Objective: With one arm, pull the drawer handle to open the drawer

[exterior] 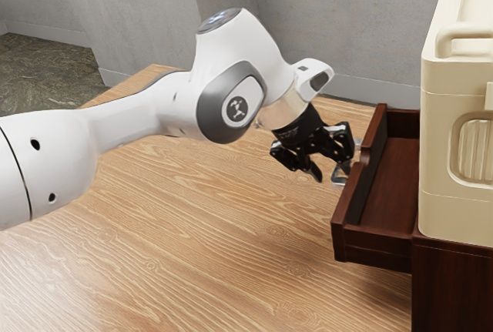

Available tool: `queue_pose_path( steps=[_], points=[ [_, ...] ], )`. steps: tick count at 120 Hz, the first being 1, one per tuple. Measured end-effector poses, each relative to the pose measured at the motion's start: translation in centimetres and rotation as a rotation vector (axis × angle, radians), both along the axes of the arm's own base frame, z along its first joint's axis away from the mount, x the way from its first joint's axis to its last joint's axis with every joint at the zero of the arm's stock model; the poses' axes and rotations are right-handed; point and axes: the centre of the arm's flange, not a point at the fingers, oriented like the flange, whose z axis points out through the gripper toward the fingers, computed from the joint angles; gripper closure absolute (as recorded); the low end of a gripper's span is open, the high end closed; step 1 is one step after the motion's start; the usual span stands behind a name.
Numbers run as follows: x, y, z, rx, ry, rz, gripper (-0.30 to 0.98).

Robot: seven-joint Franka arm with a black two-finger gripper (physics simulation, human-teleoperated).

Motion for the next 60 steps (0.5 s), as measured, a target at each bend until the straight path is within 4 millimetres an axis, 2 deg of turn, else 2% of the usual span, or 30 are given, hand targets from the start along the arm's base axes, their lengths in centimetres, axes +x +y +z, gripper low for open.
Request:
queue_pose_path(
  steps=[60],
  points=[
    [-0.7, 2.0, 0.3, 0.025, -0.001, 0.023, 0.37]
  ],
)
